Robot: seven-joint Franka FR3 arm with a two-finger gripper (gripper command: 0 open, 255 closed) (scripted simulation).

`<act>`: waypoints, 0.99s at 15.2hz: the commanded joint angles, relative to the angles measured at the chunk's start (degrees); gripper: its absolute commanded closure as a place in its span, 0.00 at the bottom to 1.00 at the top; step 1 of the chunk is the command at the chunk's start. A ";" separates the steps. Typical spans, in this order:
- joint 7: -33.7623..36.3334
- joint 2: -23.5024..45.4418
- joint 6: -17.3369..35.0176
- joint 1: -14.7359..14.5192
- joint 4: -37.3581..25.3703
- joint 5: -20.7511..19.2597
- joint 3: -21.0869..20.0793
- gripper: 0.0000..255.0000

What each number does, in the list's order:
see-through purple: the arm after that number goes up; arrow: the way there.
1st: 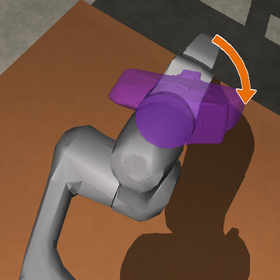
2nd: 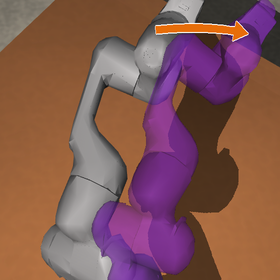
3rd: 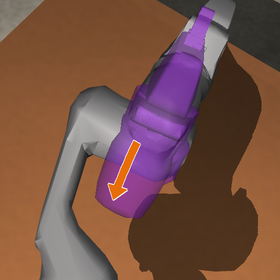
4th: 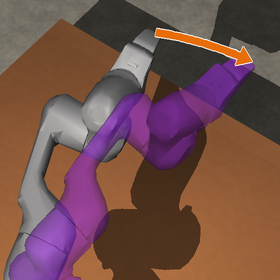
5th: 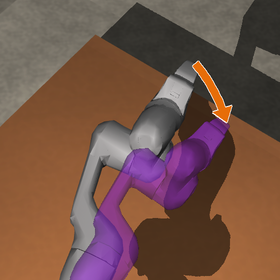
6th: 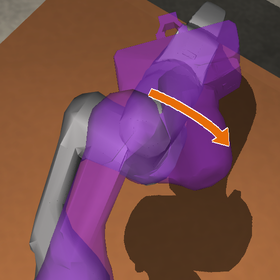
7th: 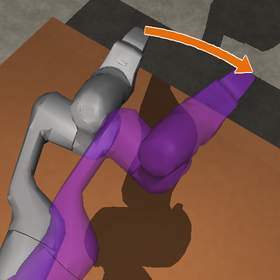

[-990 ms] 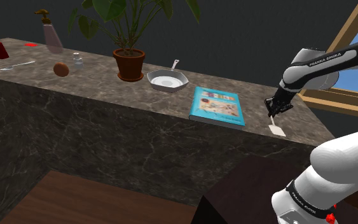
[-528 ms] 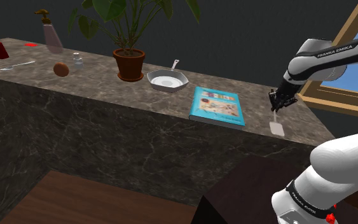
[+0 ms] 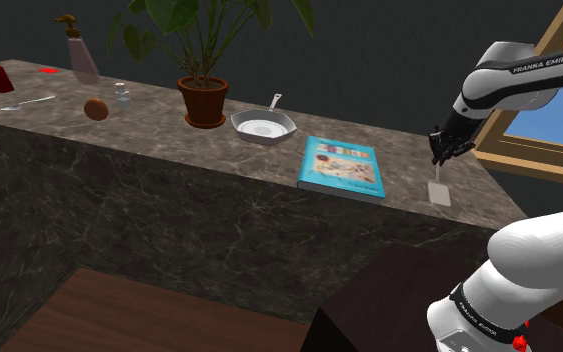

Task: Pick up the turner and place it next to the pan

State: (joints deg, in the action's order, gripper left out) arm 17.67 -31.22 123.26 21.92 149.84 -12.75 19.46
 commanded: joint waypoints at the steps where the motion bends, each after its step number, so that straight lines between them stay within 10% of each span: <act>1: -0.09 -0.64 -1.78 -0.01 -1.12 0.15 -0.24 1.00; 10: -0.24 -2.79 -9.33 -0.24 -6.54 0.95 -1.46 1.00; 15: 0.79 8.75 -6.87 -3.52 -15.41 4.20 -1.68 1.00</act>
State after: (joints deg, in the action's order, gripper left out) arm 18.43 -24.61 116.21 18.95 136.35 -9.18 17.76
